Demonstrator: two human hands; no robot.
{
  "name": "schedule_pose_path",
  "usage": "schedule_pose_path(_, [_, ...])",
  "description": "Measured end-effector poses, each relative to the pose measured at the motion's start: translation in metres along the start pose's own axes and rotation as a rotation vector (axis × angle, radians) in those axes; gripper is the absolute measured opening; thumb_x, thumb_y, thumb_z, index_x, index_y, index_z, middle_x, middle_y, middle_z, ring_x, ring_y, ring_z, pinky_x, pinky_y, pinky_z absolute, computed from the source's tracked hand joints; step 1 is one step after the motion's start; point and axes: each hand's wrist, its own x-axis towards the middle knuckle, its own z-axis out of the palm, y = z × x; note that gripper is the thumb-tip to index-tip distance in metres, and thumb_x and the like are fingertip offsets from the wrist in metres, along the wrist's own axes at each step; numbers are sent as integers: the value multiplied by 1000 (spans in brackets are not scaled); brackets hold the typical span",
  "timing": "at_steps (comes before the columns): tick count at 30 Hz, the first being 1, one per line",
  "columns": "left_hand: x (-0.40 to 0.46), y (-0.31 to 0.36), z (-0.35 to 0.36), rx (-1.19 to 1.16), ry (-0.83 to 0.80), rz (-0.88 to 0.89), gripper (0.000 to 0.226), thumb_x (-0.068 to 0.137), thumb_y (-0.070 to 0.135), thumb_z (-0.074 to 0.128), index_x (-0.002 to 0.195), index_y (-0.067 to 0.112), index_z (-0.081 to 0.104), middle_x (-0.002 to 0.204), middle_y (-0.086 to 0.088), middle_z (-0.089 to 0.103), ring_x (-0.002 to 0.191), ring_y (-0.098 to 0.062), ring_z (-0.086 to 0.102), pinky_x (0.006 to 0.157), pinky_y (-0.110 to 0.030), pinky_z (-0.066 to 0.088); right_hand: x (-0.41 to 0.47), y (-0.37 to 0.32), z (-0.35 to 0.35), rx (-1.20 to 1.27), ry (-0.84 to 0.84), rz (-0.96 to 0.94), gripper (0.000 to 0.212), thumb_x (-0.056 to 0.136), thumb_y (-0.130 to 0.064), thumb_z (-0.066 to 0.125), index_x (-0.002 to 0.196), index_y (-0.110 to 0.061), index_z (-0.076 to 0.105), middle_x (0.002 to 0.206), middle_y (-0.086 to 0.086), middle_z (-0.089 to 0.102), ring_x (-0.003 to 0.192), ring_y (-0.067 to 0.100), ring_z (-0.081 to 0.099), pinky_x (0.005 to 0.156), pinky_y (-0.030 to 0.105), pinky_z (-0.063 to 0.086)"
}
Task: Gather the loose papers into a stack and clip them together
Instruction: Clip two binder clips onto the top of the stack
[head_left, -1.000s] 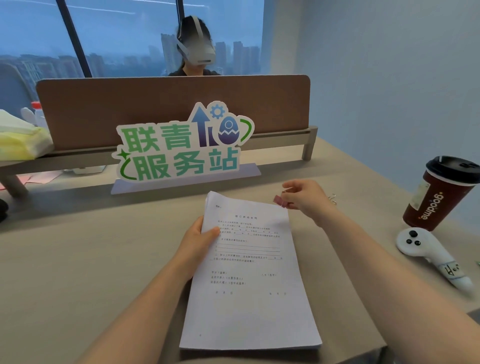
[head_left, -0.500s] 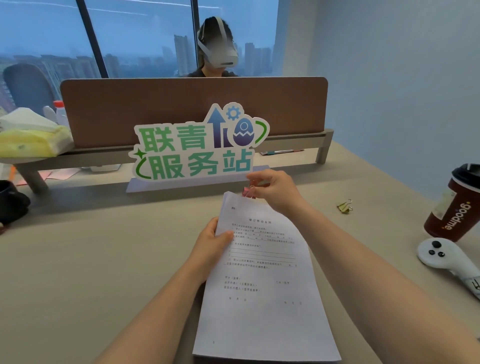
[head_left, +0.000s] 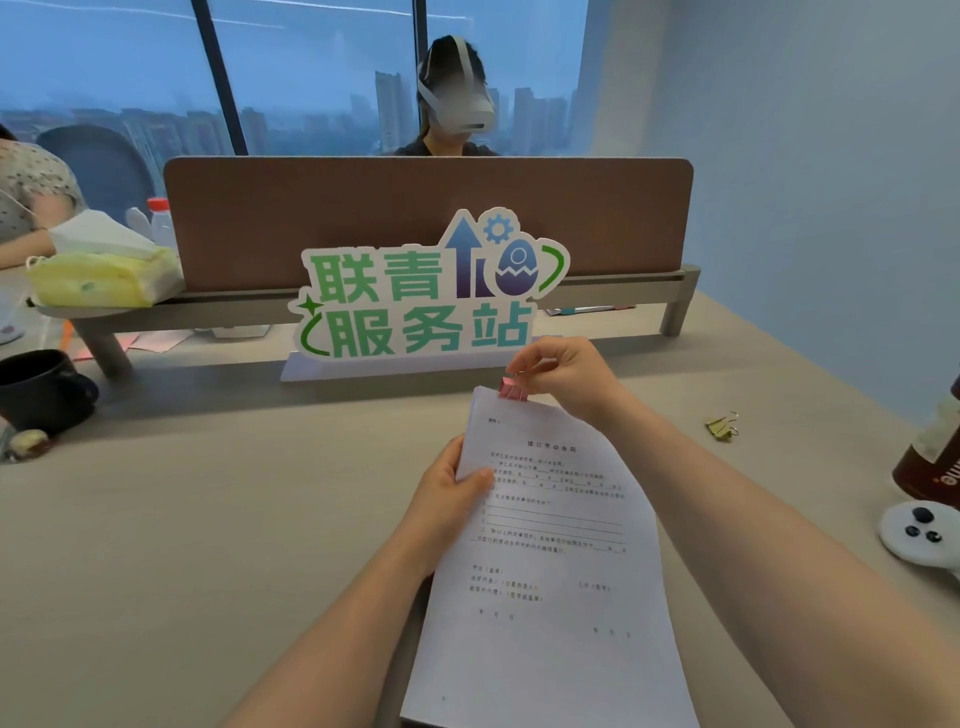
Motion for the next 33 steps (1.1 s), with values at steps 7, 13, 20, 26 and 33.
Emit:
schedule_pose_path(7, [-2,-2,-3,-6,-31,24,42,95,1,54,127,28,55,114,-6,73,93,-31,74,75,-44,61,2,-11,-10,92,-128,101,22,84,13,62,78,-6,69,114,8,67,92,25,68,68,31,61])
schedule_pose_path(13, [-3,-3,-3,-10,-30,45,40,95,0,54,125,26,56,113,-5,74,93,-31,73,74,-43,60,1,-11,-9,82,-143,142,26,86,12,60,73,-10,68,109,10,69,89,25,66,66,31,55])
schedule_pose_path(20, [-3,-4,-3,-19,-22,64,39,94,-2,54,124,23,57,113,-7,73,94,-32,73,76,-44,61,-1,-4,-2,67,-147,148,24,86,7,63,73,-13,68,92,6,73,85,21,66,70,33,56])
schedule_pose_path(26, [-3,-4,-3,-46,-23,60,39,94,-3,55,123,24,57,112,-8,74,94,-34,73,76,-46,61,-3,-4,-2,38,-153,130,22,87,4,64,74,-14,66,91,7,72,85,21,66,76,36,56])
schedule_pose_path(33, [-4,-3,-3,-36,-9,49,36,94,-1,55,122,22,57,111,-9,74,90,-30,74,70,-39,60,0,-1,0,-179,-186,80,9,92,-17,65,98,-23,64,95,-1,70,91,16,66,88,37,53])
